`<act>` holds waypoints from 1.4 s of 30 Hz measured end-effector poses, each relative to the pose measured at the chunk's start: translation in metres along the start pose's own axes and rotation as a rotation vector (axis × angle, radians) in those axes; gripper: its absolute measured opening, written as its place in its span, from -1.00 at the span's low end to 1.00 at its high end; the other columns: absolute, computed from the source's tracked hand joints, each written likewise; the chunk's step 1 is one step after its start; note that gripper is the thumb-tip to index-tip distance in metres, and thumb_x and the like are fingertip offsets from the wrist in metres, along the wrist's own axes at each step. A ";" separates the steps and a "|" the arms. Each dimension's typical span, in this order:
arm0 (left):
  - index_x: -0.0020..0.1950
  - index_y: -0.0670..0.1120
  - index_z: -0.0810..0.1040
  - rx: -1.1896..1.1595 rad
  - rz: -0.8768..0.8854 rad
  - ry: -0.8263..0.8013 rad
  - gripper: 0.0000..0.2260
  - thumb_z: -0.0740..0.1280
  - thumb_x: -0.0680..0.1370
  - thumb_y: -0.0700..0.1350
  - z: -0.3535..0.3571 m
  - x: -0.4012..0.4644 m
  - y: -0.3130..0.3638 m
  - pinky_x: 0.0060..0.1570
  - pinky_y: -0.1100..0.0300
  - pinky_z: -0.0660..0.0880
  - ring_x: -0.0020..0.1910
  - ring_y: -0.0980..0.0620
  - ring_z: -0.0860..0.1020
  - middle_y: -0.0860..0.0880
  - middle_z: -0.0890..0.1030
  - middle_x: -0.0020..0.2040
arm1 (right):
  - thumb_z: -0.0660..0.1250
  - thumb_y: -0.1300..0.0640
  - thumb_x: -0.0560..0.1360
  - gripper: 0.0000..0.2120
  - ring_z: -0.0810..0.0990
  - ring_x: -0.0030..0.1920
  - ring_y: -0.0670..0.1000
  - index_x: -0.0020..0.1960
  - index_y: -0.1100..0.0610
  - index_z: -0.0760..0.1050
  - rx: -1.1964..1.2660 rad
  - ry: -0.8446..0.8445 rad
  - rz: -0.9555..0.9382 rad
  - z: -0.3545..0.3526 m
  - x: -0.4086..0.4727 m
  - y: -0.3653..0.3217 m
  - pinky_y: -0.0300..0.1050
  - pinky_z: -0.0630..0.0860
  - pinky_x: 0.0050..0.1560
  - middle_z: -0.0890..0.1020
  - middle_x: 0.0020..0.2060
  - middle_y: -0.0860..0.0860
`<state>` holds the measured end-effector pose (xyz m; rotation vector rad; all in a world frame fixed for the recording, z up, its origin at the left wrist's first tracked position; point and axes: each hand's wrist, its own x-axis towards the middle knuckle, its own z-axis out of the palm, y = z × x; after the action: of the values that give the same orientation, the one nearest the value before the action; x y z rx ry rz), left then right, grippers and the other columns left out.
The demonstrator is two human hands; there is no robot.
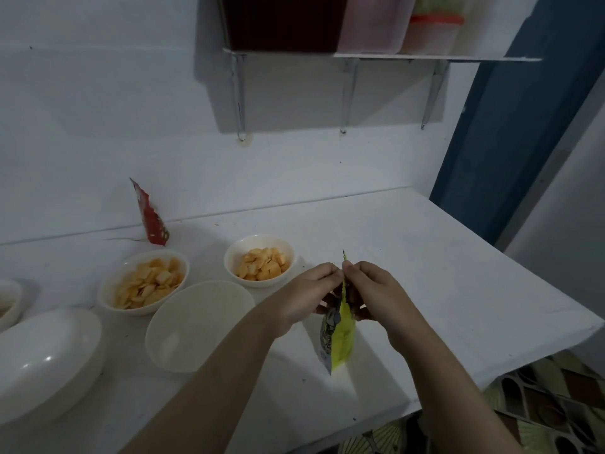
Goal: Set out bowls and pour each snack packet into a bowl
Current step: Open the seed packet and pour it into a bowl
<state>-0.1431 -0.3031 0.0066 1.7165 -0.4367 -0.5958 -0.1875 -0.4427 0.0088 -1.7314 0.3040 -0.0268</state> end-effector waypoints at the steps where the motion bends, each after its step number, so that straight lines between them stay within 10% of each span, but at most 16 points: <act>1: -0.08 -0.04 0.49 -0.016 0.004 -0.017 -0.78 0.15 0.67 0.00 0.000 0.000 -0.001 -0.06 0.21 0.48 -0.19 0.14 0.56 0.09 0.58 -0.21 | 0.25 -0.05 0.61 -0.67 0.49 -0.39 0.02 -0.18 0.18 0.47 -0.002 -0.006 0.007 0.000 0.000 0.000 -0.04 0.50 -0.23 0.50 -0.47 -0.04; 23: -0.32 -0.07 0.29 0.265 0.107 0.207 -0.72 0.18 0.59 -0.11 0.013 0.008 0.006 -0.29 0.16 0.25 -0.36 0.07 0.31 0.01 0.33 -0.37 | 0.19 0.23 0.56 -0.78 0.37 -0.43 0.00 -0.26 0.24 0.38 -0.152 -0.083 -0.097 -0.012 -0.010 0.001 -0.23 0.36 -0.42 0.42 -0.42 0.05; 42: -0.27 -0.13 0.34 0.183 0.328 0.265 -0.76 0.17 0.61 -0.25 0.033 0.005 0.003 -0.36 0.32 0.26 -0.39 0.15 0.32 0.13 0.36 -0.43 | 0.15 0.04 0.52 -0.71 0.51 -0.26 0.28 -0.28 0.22 0.33 -0.400 0.066 -0.355 -0.020 -0.003 0.001 0.23 0.55 -0.23 0.51 -0.36 0.21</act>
<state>-0.1591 -0.3320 0.0030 1.8163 -0.5808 -0.0915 -0.1945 -0.4616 0.0116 -2.1676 0.0459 -0.2998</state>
